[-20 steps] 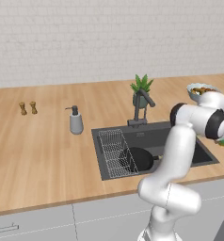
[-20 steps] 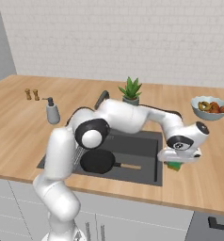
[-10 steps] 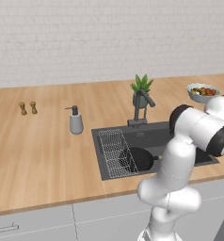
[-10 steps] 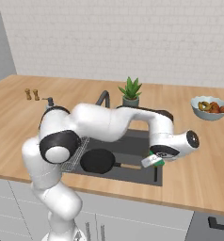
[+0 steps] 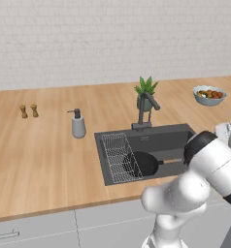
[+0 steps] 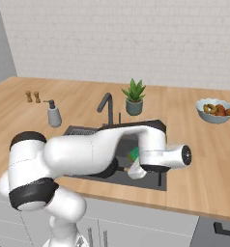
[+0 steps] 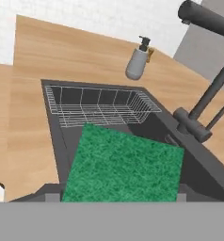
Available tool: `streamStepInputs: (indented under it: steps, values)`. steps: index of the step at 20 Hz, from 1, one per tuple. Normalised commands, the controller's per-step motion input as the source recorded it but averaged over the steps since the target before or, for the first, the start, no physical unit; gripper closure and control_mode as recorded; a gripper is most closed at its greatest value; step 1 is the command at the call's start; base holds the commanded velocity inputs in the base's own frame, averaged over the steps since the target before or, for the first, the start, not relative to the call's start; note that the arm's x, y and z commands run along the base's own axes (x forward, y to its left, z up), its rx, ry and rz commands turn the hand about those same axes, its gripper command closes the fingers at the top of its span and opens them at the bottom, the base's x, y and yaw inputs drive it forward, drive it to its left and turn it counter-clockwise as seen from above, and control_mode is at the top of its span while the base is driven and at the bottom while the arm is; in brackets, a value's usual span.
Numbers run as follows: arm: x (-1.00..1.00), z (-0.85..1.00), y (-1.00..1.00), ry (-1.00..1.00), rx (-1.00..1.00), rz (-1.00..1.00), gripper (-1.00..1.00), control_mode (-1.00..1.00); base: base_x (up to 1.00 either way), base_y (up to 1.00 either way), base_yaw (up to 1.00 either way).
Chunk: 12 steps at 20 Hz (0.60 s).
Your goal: Pick the pan and sponge and place them into the sink. Then turn on the water.
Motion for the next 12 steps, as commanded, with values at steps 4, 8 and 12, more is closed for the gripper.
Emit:
streamStepInputs:
  steps: [4, 8, 12]
  values:
    - [-0.20, 0.49, 0.78, -0.18, 0.00, 0.39, 1.00, -1.00, 0.00, 0.00, 0.00]
    - [-0.10, 0.40, 0.77, -0.13, 0.00, 0.38, 1.00, -1.00, 0.00, 0.00, 0.00]
    - [0.00, 0.03, 0.64, -0.16, 0.00, 0.32, 1.00, -1.00, 0.00, 0.00, 0.00]
